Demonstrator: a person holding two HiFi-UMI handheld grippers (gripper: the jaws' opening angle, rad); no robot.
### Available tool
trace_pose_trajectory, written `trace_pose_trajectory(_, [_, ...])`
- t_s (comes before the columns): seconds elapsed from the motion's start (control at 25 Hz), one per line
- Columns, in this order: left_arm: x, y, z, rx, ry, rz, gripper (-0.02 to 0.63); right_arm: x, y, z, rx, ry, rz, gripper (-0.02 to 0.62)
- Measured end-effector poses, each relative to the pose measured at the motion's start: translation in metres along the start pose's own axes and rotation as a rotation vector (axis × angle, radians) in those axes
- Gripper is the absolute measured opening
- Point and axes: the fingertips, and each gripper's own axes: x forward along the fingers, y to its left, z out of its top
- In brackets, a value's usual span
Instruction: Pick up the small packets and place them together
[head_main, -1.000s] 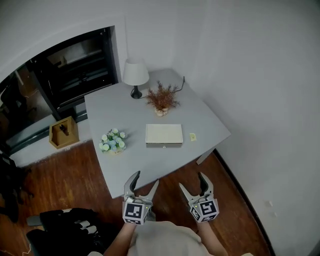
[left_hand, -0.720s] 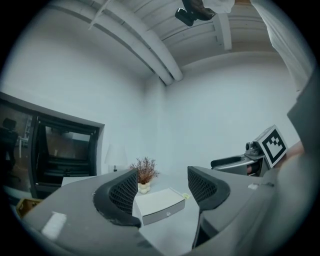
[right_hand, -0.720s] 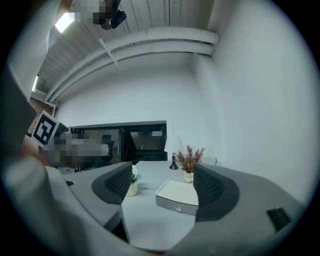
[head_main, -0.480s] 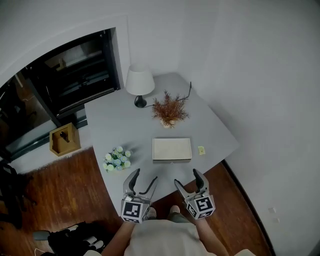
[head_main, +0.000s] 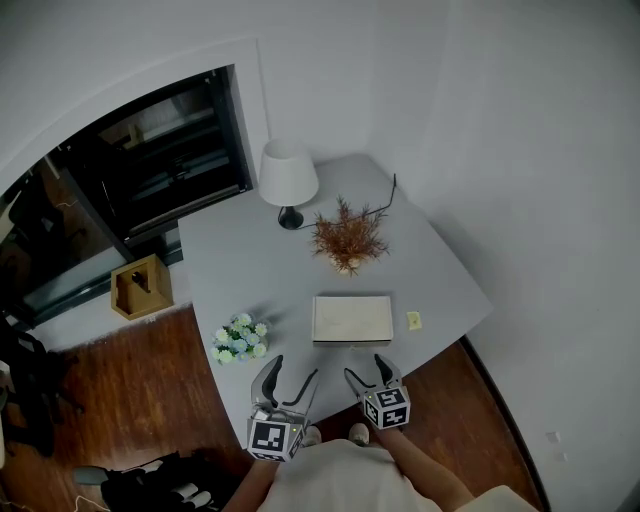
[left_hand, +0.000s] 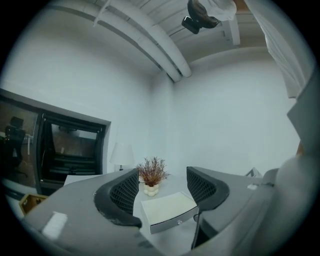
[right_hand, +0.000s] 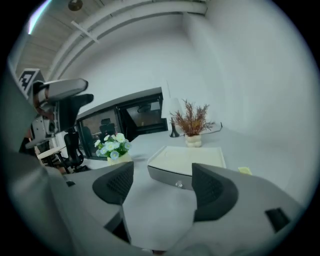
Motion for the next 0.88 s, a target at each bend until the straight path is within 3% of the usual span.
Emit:
trace_pose_trajectory(0.2, [0.002,0.009,0.001,-0.049,0.01,0.019,0.285,0.053,-0.008,-0.044,0.127,0.17,0.06,0.36])
trace_pose_trajectory(0.4, [-0.002,0.019,0.009,-0.072,0.005,0.05,0.285,0.089,-0.018,-0.07,0.132,0.3,0.03,0.36])
trace_pose_trajectory(0.48, [-0.004,0.02,0.008,-0.07,0.008,0.06,0.285,0.097,-0.025,-0.081,0.188,0.356,0.005,0.36])
trace_pose_trajectory(0.56, [-0.007,0.021,0.008,-0.071,0.01,0.071,0.285,0.101,-0.028,-0.088,0.253,0.387,-0.011,0.218])
trace_pose_trajectory(0.84, [-0.016,0.02,0.002,-0.08,0.025,0.099,0.285,0.111,-0.048,-0.087,0.276,0.422,-0.081,0.213])
trace_pose_trajectory(0.88, [-0.017,0.019,0.001,-0.082,0.029,0.102,0.285,0.111,-0.052,-0.086,0.284,0.425,-0.091,0.182])
